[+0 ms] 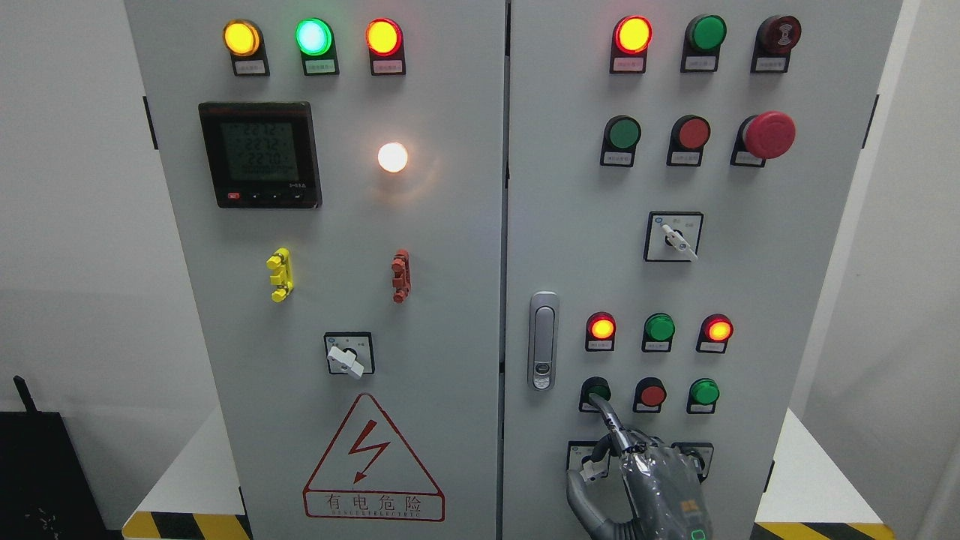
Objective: Press green start button
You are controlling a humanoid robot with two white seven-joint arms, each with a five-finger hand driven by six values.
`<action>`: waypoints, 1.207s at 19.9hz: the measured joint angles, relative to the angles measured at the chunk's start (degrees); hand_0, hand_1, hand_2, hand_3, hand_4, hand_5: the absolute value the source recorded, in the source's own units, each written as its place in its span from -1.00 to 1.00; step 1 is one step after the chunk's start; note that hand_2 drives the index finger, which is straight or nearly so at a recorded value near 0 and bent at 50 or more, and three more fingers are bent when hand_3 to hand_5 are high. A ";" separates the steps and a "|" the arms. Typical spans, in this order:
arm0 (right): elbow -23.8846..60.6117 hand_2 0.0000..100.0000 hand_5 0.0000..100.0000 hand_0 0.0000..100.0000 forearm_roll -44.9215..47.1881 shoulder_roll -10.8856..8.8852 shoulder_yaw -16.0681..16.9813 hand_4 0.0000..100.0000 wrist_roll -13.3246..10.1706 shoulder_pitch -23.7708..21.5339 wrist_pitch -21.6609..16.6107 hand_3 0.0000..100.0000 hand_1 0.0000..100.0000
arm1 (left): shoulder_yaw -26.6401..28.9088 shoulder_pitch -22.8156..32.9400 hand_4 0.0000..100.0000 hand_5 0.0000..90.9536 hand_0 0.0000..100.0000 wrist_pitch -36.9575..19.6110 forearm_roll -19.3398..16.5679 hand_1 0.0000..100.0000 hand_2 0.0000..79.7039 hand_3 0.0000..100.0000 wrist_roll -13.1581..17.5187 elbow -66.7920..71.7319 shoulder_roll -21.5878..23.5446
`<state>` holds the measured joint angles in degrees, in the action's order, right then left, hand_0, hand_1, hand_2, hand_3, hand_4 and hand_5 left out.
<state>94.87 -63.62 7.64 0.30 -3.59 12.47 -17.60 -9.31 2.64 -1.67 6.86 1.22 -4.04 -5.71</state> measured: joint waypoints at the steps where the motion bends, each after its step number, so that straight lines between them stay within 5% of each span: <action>1: -0.02 -1.00 0.06 0.15 0.02 0.00 0.04 0.21 0.01 0.00 0.02 0.19 -0.29 | 0.00 0.00 -1.00 -1.00 -0.76 0.00 0.00 0.11 -1.00 -1.00 0.00 0.00 0.00; 24: 5.06 -1.00 -0.14 0.58 5.90 0.02 0.13 0.11 0.31 -4.01 -0.60 0.22 -0.20 | 0.00 0.00 -1.00 -1.00 -0.76 0.00 0.00 0.11 -1.00 -1.00 0.00 0.00 0.00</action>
<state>99.93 -57.72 7.66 0.44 -3.27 8.47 -18.19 -9.31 2.64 -1.67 6.86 1.22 -4.04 -5.71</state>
